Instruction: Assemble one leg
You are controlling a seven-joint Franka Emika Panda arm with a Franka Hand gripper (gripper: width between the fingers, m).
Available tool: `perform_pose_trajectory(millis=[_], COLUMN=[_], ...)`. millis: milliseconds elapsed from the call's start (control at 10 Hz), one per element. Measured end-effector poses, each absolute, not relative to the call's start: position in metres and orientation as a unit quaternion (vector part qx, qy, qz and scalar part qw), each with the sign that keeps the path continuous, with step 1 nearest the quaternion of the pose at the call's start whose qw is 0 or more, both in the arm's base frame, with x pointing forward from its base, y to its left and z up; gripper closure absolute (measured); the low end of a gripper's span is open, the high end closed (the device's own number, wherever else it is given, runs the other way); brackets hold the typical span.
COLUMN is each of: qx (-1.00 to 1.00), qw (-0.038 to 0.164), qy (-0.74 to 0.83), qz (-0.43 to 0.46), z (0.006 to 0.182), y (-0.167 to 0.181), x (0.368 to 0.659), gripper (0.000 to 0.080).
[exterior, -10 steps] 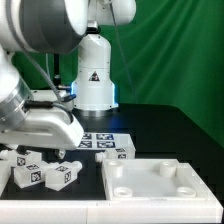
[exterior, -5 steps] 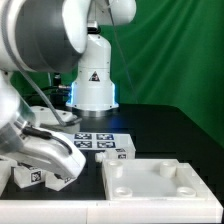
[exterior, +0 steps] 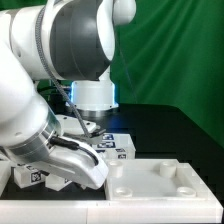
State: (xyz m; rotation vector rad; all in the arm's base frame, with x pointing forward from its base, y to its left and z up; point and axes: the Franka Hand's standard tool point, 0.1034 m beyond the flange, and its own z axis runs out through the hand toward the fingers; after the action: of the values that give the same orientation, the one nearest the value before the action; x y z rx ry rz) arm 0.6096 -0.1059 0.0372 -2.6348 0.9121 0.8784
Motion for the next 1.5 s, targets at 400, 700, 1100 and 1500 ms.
perform_pose_trajectory(millis=[400, 700, 1100, 1500], qx=[-0.903, -0.897, -0.861, -0.863], qw=[0.123, 0.127, 0.145, 0.143], qy=[0.29, 0.288, 0.289, 0.286], qz=[0.292, 0.31, 0.394, 0.391], z=[0.054, 0.054, 0.036, 0.044], y=[-0.114, -0.114, -0.134, -0.118], x=[0.597, 0.591, 0.572, 0.571], gripper=[0.0151, 0.0151, 0.0151, 0.0151])
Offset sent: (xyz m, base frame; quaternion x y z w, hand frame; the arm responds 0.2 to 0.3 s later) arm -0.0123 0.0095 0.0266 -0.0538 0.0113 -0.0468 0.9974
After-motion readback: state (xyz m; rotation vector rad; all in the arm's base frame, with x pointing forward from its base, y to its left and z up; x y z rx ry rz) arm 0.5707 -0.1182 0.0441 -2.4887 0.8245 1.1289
